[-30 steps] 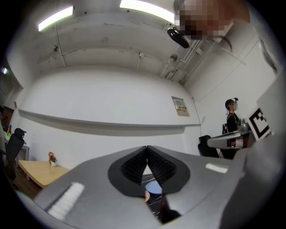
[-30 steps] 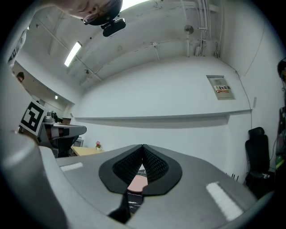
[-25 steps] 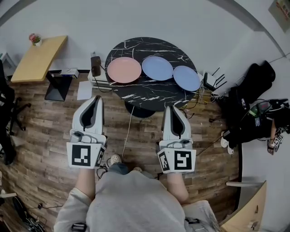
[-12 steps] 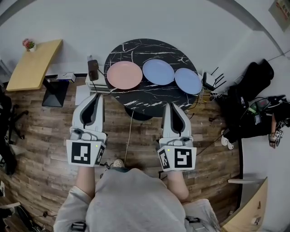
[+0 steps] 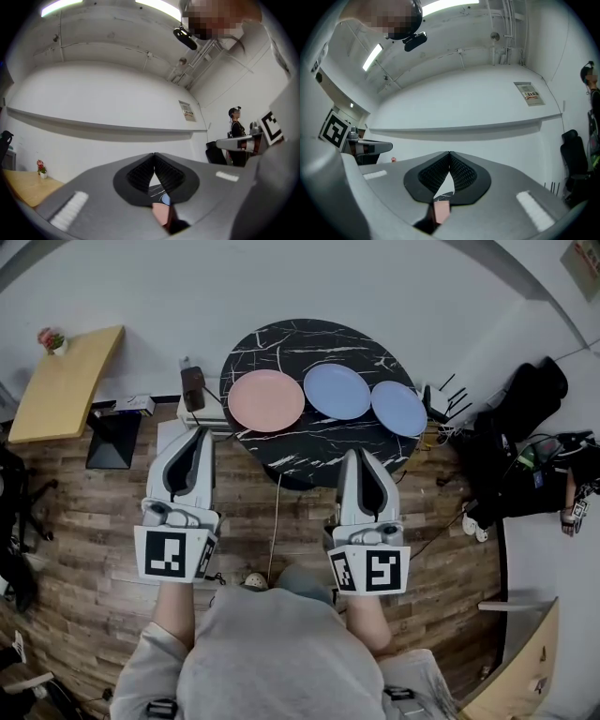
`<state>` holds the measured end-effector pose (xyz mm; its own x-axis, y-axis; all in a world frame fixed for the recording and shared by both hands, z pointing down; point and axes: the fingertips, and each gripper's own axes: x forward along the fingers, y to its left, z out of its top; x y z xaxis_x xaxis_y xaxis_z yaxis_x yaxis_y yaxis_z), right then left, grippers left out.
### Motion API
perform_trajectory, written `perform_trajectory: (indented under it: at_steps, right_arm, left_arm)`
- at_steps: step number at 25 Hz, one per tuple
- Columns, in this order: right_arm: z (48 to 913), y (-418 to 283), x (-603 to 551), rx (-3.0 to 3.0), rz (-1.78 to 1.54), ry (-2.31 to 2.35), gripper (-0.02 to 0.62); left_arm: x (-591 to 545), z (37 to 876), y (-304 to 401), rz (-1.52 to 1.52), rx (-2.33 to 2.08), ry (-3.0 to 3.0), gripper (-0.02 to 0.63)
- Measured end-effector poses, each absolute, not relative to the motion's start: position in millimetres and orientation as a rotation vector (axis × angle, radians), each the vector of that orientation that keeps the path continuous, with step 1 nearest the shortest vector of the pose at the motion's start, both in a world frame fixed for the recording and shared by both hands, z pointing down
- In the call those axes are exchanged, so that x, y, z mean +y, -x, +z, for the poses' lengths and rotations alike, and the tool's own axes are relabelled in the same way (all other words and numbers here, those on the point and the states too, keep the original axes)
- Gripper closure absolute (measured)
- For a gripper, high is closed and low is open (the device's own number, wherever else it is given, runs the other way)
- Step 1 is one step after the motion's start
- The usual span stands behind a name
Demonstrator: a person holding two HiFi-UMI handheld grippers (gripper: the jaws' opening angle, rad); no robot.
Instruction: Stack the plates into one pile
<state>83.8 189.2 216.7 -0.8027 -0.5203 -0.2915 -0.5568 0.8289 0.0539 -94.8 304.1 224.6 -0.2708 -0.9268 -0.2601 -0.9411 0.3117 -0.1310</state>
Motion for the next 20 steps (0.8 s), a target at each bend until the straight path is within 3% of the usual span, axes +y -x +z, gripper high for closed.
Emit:
perform_trajectory:
  at_steps: [20]
  right_arm:
    - [228, 4, 74, 2.816, 0.189, 0.805, 0.592]
  left_arm:
    - [201, 229, 175, 0.097, 2.35, 1.66, 0.548]
